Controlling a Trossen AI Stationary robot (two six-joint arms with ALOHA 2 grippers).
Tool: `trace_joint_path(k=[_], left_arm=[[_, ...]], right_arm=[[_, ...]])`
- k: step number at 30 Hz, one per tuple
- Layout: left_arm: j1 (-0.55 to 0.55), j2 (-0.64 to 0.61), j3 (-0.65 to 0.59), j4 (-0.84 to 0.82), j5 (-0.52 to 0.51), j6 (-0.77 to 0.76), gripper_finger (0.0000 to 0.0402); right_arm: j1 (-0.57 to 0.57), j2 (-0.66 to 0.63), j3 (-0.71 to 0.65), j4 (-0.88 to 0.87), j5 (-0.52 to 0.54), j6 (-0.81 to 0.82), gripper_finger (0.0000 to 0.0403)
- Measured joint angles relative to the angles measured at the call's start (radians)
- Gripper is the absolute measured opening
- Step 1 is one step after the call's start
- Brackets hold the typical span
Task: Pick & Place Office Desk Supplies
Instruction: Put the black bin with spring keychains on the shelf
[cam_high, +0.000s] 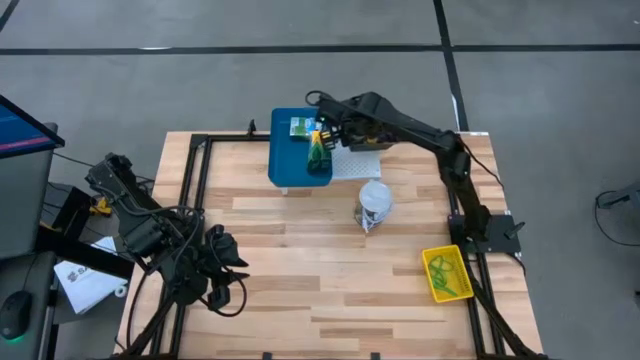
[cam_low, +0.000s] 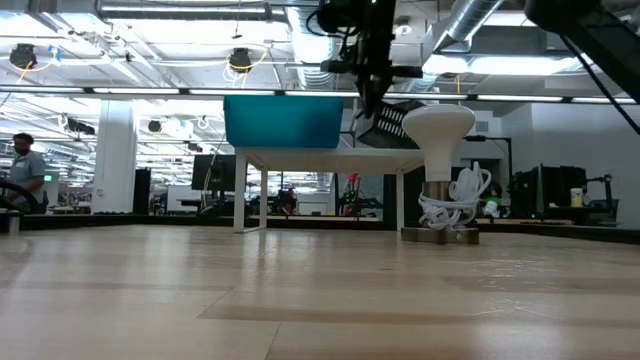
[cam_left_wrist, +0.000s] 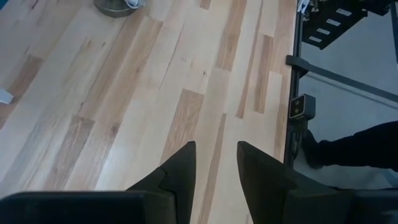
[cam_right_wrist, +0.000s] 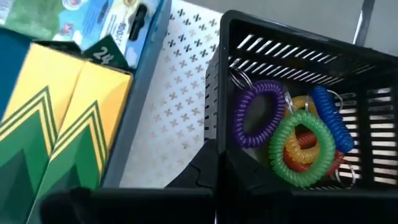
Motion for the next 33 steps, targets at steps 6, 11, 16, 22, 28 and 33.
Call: trace_joint_path(k=[6,11,16,22,28,33], left_arm=[[0.0,0.0,0.0,0.016,0.0,0.0,0.0111],[0.0,0.0,0.0,0.022,0.001,0.0,0.0111],[0.0,0.0,0.0,0.022,0.002,-0.001,0.0111],[0.0,0.0,0.0,0.033,0.006,-0.002,0.0111],[0.0,0.0,0.0,0.047,0.006,-0.002,0.0111],[0.0,0.0,0.0,0.05,0.014,-0.003,0.011]], right_arm=[[0.008,0.02,0.0,0.031,0.055,0.055,0.0001],[-0.023,0.02,0.002,0.064,0.031,0.064,0.0001],[-0.023,0.02,0.002,0.133,0.019,0.07,0.0001],[-0.026,0.02,0.002,0.158,0.003,0.07,0.0001],[-0.034,0.02,0.001,0.151,-0.002,0.07,0.0001],[-0.031,0.02,0.001,0.162,-0.003,0.068,0.0001]])
